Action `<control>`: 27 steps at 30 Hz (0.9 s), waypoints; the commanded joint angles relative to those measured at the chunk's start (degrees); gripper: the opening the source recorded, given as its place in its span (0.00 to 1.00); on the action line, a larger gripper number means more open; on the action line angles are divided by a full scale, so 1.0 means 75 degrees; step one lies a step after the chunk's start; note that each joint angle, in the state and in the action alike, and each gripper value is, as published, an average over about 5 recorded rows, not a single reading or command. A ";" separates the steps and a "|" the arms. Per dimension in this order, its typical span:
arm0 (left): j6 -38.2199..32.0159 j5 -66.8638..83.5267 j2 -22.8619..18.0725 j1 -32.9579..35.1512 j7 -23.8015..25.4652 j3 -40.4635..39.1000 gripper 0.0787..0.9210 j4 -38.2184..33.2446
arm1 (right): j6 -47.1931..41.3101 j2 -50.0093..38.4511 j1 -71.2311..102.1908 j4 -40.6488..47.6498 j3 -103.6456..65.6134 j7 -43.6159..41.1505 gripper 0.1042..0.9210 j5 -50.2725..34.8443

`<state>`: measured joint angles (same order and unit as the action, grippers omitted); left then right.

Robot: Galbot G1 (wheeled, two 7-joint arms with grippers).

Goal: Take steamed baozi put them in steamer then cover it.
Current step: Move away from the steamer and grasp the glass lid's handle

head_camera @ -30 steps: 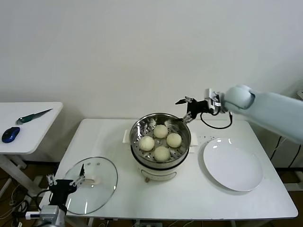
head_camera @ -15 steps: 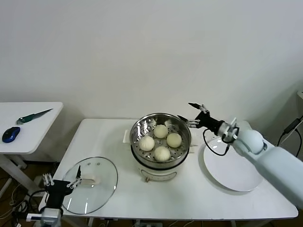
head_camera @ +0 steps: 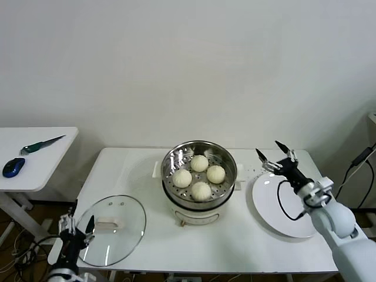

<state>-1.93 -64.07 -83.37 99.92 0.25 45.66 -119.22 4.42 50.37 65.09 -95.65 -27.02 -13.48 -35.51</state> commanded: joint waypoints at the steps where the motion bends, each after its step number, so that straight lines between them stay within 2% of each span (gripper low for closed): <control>1: -0.1109 -0.3393 -0.0125 0.0150 -0.1048 -0.0274 0.88 0.1067 | -0.0103 0.0786 0.1556 -0.0167 -0.1464 0.0030 0.88 0.0476; 4: -0.1692 -0.3436 -0.0104 -0.0060 -0.1498 -0.0263 0.88 0.1579 | -0.0102 0.0816 0.1493 -0.0049 -0.1364 -0.0002 0.88 0.0579; 9: -0.1951 -0.3170 -0.0055 -0.0400 -0.1925 -0.0237 0.88 0.2084 | -0.0129 0.0904 0.1405 0.0024 -0.1258 -0.0016 0.88 0.0742; 15: -0.1920 -0.2965 0.0083 -0.0963 -0.1802 -0.0211 0.88 0.2787 | -0.0121 0.0991 0.1394 0.0035 -0.1247 -0.0023 0.88 0.0932; 27: -0.1337 -0.2866 0.0219 -0.1728 -0.1616 -0.0142 0.88 0.3328 | -0.0074 0.1016 0.1551 -0.0122 -0.1375 -0.0061 0.88 0.1293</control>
<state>-12.98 -85.04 -82.12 91.71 -10.95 44.50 -99.29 3.80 57.37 75.62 -96.15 -36.41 -13.80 -27.85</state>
